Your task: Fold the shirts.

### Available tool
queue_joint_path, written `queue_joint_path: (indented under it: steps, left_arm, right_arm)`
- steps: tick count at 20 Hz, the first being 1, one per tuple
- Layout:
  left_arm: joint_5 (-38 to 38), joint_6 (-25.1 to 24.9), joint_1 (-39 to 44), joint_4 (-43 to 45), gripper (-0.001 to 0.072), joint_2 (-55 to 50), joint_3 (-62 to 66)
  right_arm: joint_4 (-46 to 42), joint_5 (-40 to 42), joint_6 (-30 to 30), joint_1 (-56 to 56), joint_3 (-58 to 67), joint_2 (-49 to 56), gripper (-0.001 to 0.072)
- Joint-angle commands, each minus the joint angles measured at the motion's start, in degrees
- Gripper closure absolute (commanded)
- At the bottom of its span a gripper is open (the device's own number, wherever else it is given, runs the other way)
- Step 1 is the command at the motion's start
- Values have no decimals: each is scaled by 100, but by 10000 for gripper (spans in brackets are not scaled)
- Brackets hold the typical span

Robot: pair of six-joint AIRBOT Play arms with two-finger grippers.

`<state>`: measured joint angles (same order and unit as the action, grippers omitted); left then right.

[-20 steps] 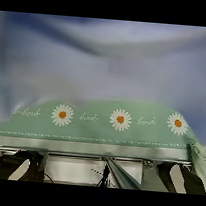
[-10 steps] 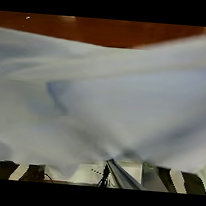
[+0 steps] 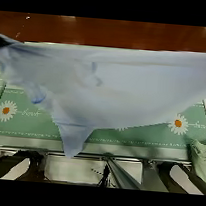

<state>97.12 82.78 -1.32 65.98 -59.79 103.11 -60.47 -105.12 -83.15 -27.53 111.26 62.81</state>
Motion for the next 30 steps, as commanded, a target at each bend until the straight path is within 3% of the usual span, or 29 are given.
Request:
queue_joint_path:
  steps: [1, 4, 8, 14, 17, 23, 27, 30]
  left_arm:
    - [-715, -136, -7, -155, 683, -1012, -136]
    - [-1001, -323, -7, -153, 683, -1770, -136]
    - [-1403, -326, 79, -153, 683, -2562, -136]
    - [-3589, -474, 264, -151, 683, -3226, -136]
    - [-4041, -474, 315, -149, 683, -3650, -136]
    - [-3637, -297, 326, -155, 683, -4695, -136]
    - [-2734, -367, 118, -131, 683, -4708, 20]
    - [-1517, -302, -44, -149, 683, -4631, 306]
  right_arm:
    - [-844, 164, 234, 981, -44, 1143, 674]
    - [-1486, 1488, 227, 1696, -44, 1856, 673]
    - [-1495, 3248, -42, 2037, -44, 2487, 673]
    - [-1462, 4743, -245, 2085, -44, 3541, 673]
    - [-1386, 4863, -269, 2085, -44, 4076, 673]
    - [-1338, 4763, -326, 2083, -44, 4701, 673]
    - [-1554, 4273, -249, 2044, -20, 4507, 673]
    - [-1558, 3167, -188, 2039, -20, 4284, 673]
